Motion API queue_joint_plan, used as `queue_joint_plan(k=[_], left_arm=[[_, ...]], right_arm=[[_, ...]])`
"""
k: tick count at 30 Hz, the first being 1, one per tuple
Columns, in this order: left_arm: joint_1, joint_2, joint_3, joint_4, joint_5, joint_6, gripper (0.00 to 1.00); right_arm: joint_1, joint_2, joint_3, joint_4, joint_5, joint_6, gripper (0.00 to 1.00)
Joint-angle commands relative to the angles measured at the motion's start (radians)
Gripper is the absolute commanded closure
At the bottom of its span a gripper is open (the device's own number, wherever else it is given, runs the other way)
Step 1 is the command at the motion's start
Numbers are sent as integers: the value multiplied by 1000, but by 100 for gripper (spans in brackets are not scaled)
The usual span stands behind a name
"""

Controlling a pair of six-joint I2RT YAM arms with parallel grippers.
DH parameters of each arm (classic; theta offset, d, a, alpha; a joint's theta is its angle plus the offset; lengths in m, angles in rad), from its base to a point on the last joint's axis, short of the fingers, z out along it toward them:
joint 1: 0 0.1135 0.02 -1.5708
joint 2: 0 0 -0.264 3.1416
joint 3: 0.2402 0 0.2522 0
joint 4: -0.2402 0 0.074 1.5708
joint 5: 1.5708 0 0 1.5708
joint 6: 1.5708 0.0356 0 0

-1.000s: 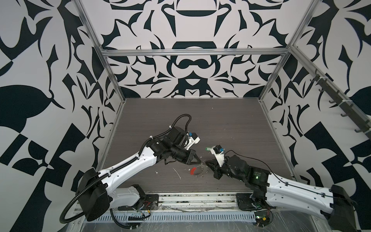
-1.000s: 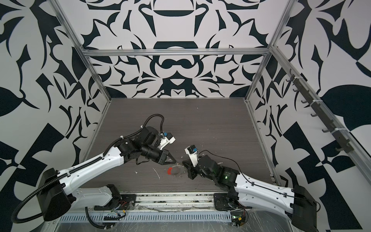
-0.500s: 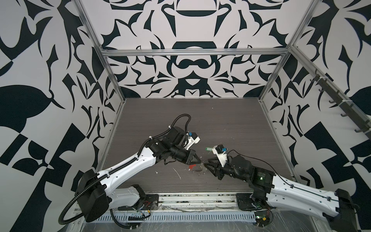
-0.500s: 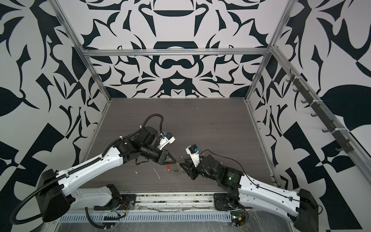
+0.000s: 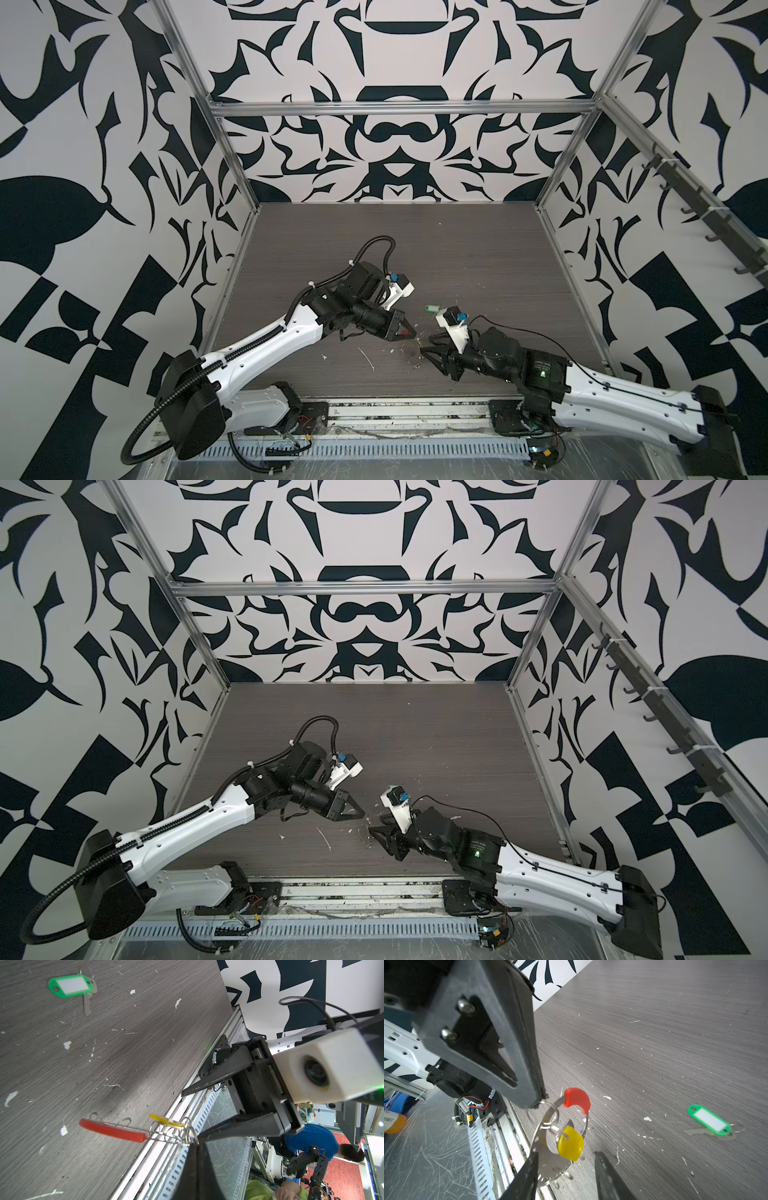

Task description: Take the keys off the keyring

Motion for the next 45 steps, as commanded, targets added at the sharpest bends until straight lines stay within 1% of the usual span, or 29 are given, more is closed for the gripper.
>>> queue_joint_plan(k=[1, 5, 11, 15, 24, 26, 31, 37, 43, 45], left_arm=[[4, -19, 11, -6, 7, 17, 100], [4, -19, 13, -1, 18, 15, 100], [4, -17, 14, 2, 20, 11, 100], [3, -16, 11, 11, 26, 6, 100], [3, -17, 1, 45, 77, -6, 100], [3, -18, -3, 49, 85, -7, 100], [2, -22, -10, 54, 100, -13, 100], [1, -25, -9, 59, 106, -11, 100], [1, -39, -9, 59, 94, -11, 100], [1, -44, -9, 55, 85, -11, 100]], right_arm=[[15, -10, -4, 10, 40, 11, 53], [20, 14, -3, 31, 62, 1, 53], [30, 72, 15, 85, 48, -17, 51], [33, 95, 19, 110, 63, -29, 50], [32, 161, 42, 154, 76, -80, 49], [34, 167, 47, 156, 79, -86, 52], [35, 146, 60, 125, 106, -106, 63], [34, 126, 65, 98, 104, -111, 82], [34, 115, 67, 81, 113, -112, 99], [34, 109, 68, 74, 118, -113, 100]])
